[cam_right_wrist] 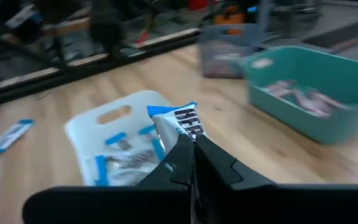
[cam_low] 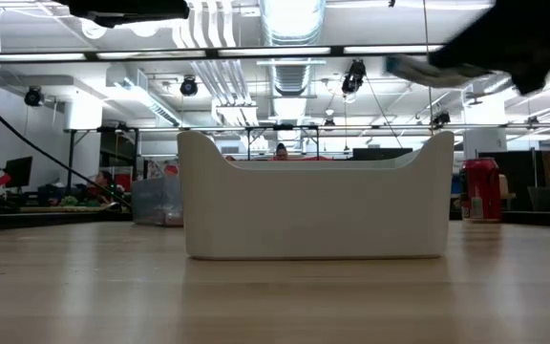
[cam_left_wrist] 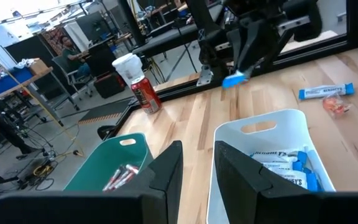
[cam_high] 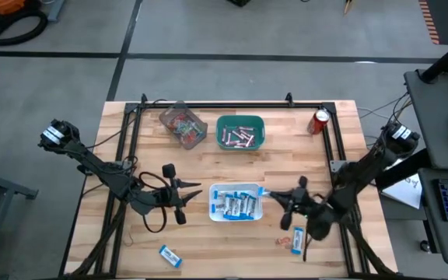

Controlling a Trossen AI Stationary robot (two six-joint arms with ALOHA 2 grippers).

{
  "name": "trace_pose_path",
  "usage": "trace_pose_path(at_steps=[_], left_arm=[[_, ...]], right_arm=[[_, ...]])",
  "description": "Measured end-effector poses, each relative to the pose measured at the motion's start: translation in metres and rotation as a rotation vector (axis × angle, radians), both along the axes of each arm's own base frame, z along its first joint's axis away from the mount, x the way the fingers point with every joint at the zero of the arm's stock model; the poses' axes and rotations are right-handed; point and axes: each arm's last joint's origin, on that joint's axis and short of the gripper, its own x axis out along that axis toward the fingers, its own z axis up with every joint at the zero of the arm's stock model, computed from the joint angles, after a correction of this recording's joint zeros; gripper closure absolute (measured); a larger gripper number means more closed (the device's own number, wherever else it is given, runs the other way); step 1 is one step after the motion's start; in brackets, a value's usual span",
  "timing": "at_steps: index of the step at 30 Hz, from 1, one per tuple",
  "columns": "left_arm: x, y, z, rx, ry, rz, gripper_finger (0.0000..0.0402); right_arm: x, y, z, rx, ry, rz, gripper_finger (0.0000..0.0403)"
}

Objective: Sort candy
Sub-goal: Put the white chocolate bar into the white bin

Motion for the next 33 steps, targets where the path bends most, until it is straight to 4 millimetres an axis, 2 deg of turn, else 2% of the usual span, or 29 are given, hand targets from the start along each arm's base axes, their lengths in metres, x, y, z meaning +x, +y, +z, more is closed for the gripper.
trace_pose_path(at_steps=[5,9,13,20,33], left_arm=[[0.000,0.000,0.001,-0.005,-0.007,0.000,0.0325],[-0.002,-0.001,0.003,-0.010,-0.014,-0.006,0.0325],[-0.004,-0.001,0.006,-0.018,-0.025,-0.015,0.0325],[-0.006,-0.001,0.008,-0.022,-0.031,-0.017,0.0325],[-0.007,-0.003,0.008,-0.023,-0.030,-0.026,0.0325]], right_arm=[[0.035,-0.016,0.009,0.014,-0.009,0.127,0.0394],[0.050,-0.033,0.003,0.020,0.027,0.142,0.0394],[0.059,-0.043,-0.007,0.019,0.074,0.143,0.0394],[0.064,-0.042,-0.017,-0.027,0.110,0.168,0.0387],[0.064,-0.045,-0.009,-0.039,0.080,0.156,0.0261]])
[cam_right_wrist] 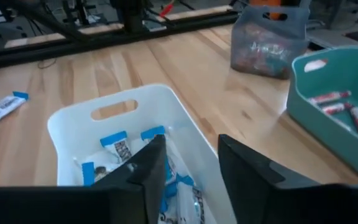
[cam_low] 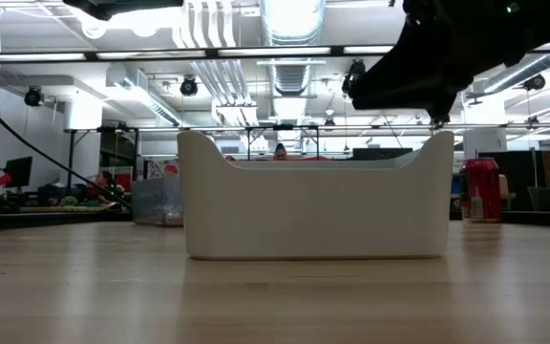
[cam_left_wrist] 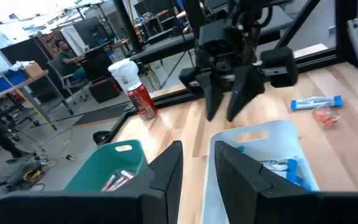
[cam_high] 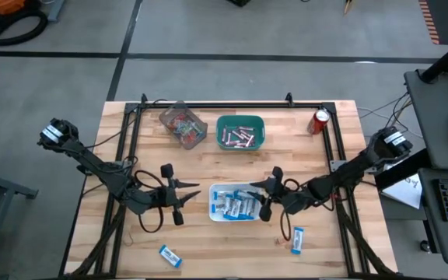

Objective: Sort candy
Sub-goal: Put the white chocolate bar into the white bin

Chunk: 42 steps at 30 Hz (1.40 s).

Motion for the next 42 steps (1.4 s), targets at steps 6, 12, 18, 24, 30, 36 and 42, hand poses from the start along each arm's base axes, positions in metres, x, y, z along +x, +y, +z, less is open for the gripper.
trace_pose_path(at_steps=[6,12,18,24,30,36,42], left_arm=[[-0.007,-0.012,-0.003,-0.062,0.023,-0.119,0.0325],[-0.018,-0.025,-0.016,-0.248,0.158,-0.309,0.0325],[-0.021,-0.034,-0.014,-0.475,0.408,-0.352,0.0324],[-0.022,-0.049,-0.008,-0.537,0.776,-0.276,0.0308],[-0.011,-0.083,-0.024,-0.521,0.982,-0.305,0.0265],[-0.004,-0.111,-0.040,-0.417,1.086,-0.306,0.0225],[-0.002,-0.128,-0.046,-0.419,1.129,-0.308,0.0219]], right_arm=[[0.003,0.001,0.022,-0.039,-0.045,0.025,0.0239],[0.009,0.005,0.040,-0.119,-0.067,0.057,0.0245],[0.013,0.007,0.050,-0.180,-0.073,0.077,0.0250],[0.014,0.007,0.053,-0.198,-0.076,0.075,0.0248],[0.014,0.007,0.053,-0.198,-0.076,0.074,0.0252],[0.014,0.007,0.053,-0.207,-0.074,0.076,0.0248],[0.014,0.007,0.053,-0.207,-0.074,0.077,0.0252]])
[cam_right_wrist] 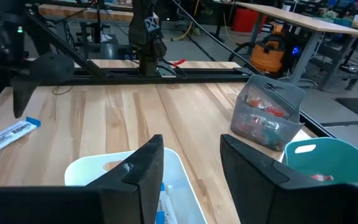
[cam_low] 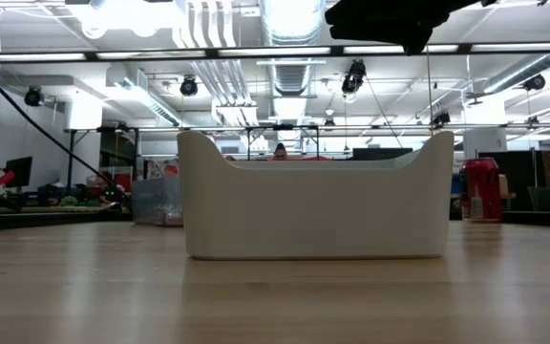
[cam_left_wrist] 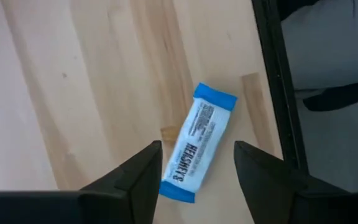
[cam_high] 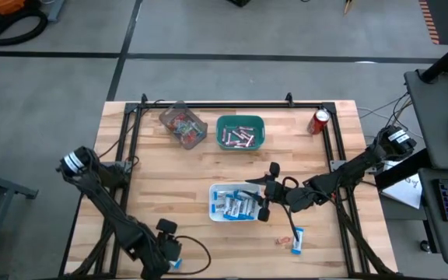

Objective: Sort candy
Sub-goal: Put the white chocolate bar into the white bin

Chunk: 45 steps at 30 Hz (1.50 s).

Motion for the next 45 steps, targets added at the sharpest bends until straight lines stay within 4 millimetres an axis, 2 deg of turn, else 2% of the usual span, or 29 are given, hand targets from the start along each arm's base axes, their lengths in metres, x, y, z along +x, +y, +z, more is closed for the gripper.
trace_pose_path(at_steps=[6,19,25,29,38,42,45], left_arm=[[-0.004,0.000,-0.015,0.001,0.064,0.073,0.0222],[-0.002,-0.010,-0.050,0.086,0.103,0.081,0.0222],[-0.002,-0.010,-0.052,0.093,0.105,0.080,0.0229],[-0.003,-0.010,-0.052,0.101,0.101,0.049,0.0261],[-0.002,-0.011,-0.048,0.086,0.087,-0.007,0.0378],[-0.008,-0.004,-0.039,0.131,0.097,-0.037,0.0394],[-0.013,0.005,-0.024,0.173,0.088,-0.054,0.0395]], right_arm=[[0.000,0.000,0.000,0.001,-0.001,0.000,0.0254],[0.000,0.000,0.000,0.001,-0.001,0.000,0.0254],[0.000,0.000,0.000,0.003,-0.002,0.000,0.0255],[0.000,0.000,0.000,0.002,-0.002,0.000,0.0255],[0.000,0.000,0.000,-0.004,0.000,0.001,0.0255],[0.000,0.000,0.000,-0.005,0.000,0.002,0.0255],[0.000,0.000,0.000,-0.005,0.000,0.002,0.0255]])
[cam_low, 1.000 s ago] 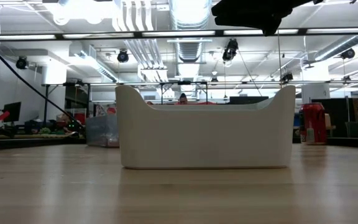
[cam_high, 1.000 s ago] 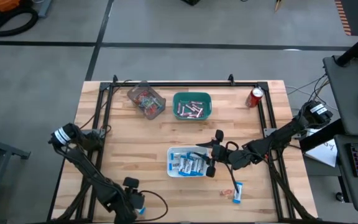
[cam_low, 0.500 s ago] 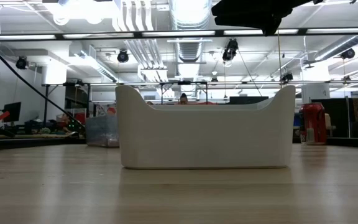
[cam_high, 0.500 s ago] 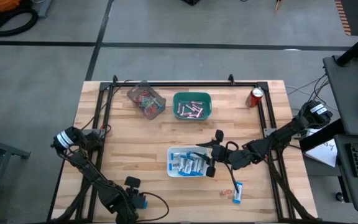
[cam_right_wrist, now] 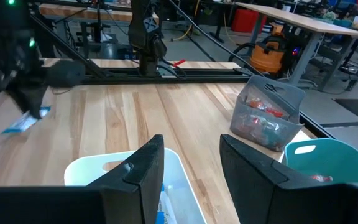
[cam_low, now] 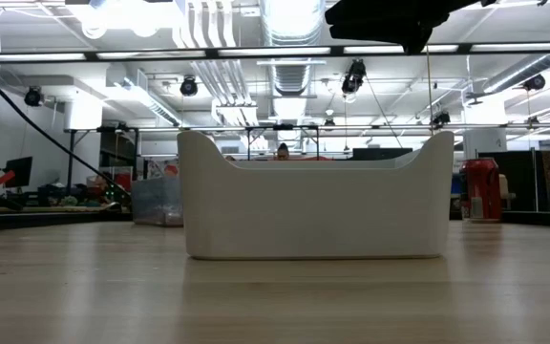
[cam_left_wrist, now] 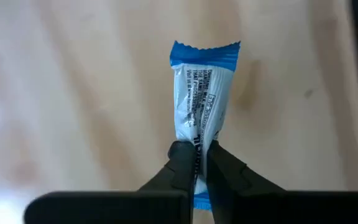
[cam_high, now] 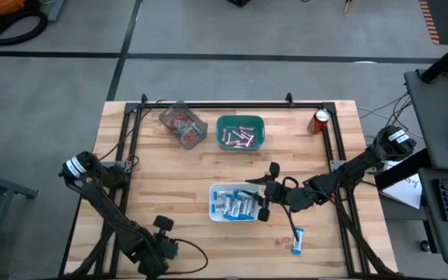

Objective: Sort candy
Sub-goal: Put the white chocolate bar into the white bin

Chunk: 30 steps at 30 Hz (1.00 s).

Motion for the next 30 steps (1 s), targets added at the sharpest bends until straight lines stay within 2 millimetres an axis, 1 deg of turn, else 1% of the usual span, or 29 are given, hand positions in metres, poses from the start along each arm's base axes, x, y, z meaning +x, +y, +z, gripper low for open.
trace_pose_path(at_steps=[2,4,11,14,16,19,24,30], left_arm=[[-0.003,0.010,0.011,0.044,-0.017,0.009,0.0396],[-0.004,0.019,0.024,0.094,-0.078,0.023,0.0396],[0.001,0.058,0.077,0.282,-0.517,0.162,0.0396],[0.002,0.075,0.096,0.323,-0.642,0.246,0.0396],[0.005,0.084,0.105,0.342,-0.691,0.275,0.0396],[0.012,0.093,0.114,0.371,-0.767,0.302,0.0396],[0.039,0.101,0.122,0.358,-0.864,0.331,0.0396],[0.068,0.109,0.114,0.424,-0.878,0.306,0.0396]], right_arm=[[0.000,0.000,0.000,0.000,0.000,0.000,0.0255],[0.000,0.000,0.000,0.000,0.000,-0.001,0.0255],[0.002,-0.004,0.000,0.014,-0.004,-0.016,0.0255],[0.002,-0.005,0.000,0.018,-0.005,-0.023,0.0255],[0.003,-0.006,0.000,0.024,-0.007,-0.028,0.0255],[0.003,-0.008,0.000,0.024,-0.007,-0.032,0.0255],[0.004,-0.010,0.000,0.024,-0.007,-0.043,0.0255],[0.005,-0.012,0.000,0.024,-0.007,-0.051,0.0255]])
